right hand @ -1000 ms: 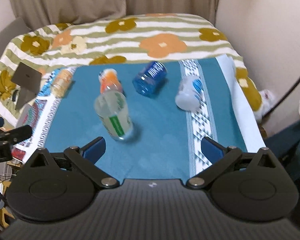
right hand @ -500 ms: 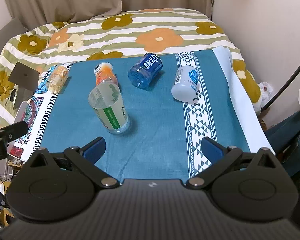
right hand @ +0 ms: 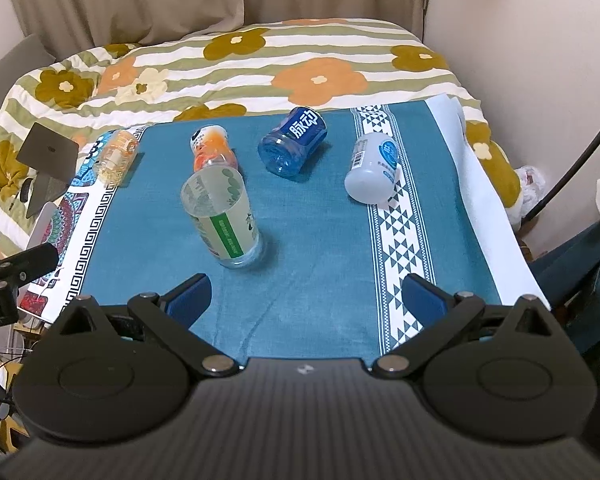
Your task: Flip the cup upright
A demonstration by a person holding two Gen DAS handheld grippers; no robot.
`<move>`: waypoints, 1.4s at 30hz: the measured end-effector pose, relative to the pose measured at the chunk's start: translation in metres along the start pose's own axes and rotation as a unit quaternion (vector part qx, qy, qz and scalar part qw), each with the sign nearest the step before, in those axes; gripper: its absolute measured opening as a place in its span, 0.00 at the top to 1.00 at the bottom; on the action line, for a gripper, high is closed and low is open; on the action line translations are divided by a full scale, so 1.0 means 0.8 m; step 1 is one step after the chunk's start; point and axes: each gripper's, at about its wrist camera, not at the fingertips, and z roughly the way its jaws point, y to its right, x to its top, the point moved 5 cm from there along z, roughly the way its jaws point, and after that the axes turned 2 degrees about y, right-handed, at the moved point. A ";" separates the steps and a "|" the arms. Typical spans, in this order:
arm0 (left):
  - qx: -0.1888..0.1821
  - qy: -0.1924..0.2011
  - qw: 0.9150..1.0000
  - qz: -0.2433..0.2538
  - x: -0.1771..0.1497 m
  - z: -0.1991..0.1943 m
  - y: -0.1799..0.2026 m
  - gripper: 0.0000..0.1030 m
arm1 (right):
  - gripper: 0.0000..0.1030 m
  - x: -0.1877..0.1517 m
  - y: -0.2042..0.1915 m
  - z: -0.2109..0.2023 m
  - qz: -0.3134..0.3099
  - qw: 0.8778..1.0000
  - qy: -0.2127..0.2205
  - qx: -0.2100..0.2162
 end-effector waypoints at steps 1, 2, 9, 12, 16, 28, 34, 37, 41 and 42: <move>0.000 0.001 1.000 0.001 0.000 0.000 0.000 0.00 | 0.00 0.000 0.000 -0.001 0.000 1.000 0.000 0.000; -0.001 0.001 1.000 0.001 0.000 0.000 0.000 0.00 | 0.00 0.000 0.000 -0.001 0.000 1.000 0.001 -0.001; -0.003 0.003 1.000 0.005 0.001 0.001 0.000 0.00 | 0.00 0.000 0.003 -0.002 -0.001 1.000 0.002 -0.005; -0.002 0.003 1.000 0.007 0.002 0.002 0.001 0.00 | 0.00 0.000 0.004 -0.002 -0.001 1.000 0.002 -0.005; -0.002 0.003 1.000 0.007 0.003 0.002 0.001 0.00 | 0.00 0.000 0.005 -0.001 -0.001 1.000 0.001 -0.006; 0.006 0.004 1.000 0.008 0.005 0.008 -0.003 0.00 | 0.00 0.001 0.005 0.000 -0.002 1.000 0.001 -0.006; 0.007 0.004 1.000 0.008 0.006 0.009 -0.004 0.00 | 0.00 0.004 0.007 0.005 -0.001 1.000 -0.002 -0.008; 0.008 0.005 1.000 0.009 0.007 0.010 -0.004 0.00 | 0.00 0.004 0.006 0.006 -0.001 1.000 -0.002 -0.008; 0.005 0.007 1.000 0.005 0.008 0.011 -0.005 0.00 | 0.00 0.004 0.006 0.006 -0.001 1.000 -0.002 -0.009; 0.005 0.008 1.000 0.003 0.008 0.011 -0.006 0.00 | 0.00 0.004 0.007 0.007 0.000 1.000 -0.002 -0.009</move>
